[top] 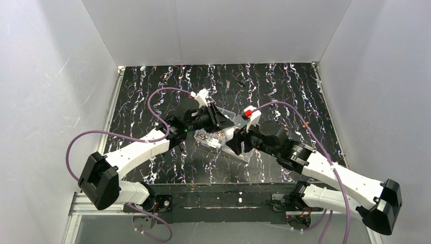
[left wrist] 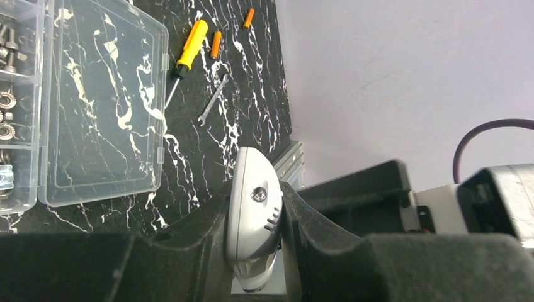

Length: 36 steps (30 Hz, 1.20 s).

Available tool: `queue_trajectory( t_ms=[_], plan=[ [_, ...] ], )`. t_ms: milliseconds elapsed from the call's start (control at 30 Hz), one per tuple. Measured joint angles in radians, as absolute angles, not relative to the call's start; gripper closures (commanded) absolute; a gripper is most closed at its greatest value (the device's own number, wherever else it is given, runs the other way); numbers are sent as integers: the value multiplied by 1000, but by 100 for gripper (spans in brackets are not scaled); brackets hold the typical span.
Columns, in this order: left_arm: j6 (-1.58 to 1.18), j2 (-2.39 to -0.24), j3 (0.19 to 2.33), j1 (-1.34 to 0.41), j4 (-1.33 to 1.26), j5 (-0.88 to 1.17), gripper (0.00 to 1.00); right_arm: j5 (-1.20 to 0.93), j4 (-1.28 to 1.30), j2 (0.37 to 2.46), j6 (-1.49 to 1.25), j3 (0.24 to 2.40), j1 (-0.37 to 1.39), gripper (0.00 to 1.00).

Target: Load the batteries into the remote control

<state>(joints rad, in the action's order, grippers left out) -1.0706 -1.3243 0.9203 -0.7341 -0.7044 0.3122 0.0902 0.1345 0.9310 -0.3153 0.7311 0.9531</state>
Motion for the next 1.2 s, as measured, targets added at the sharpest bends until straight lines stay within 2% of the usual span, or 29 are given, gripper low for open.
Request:
queue_trajectory(
  t_ms=[200,300,433,533,900,1200],
  plan=[
    [-1088,-1339,917,-718,-703,349,100,75,157,842,-147,754,942,22],
    [-1113,-1339,902,-703,-729,364,100,49,173,780,-36,773,939,25],
    [-1136,-1339,881,-691,-734,402,100,-118,227,675,163,783,919,32],
    [-1144,-1339,877,-690,-726,449,100,-221,262,643,259,793,906,33],
    [-1145,-1316,840,-690,-699,523,100,-392,463,712,556,841,896,35],
    [-1162,-1317,830,-690,-729,525,100,-447,455,741,624,835,896,36]
  ],
)
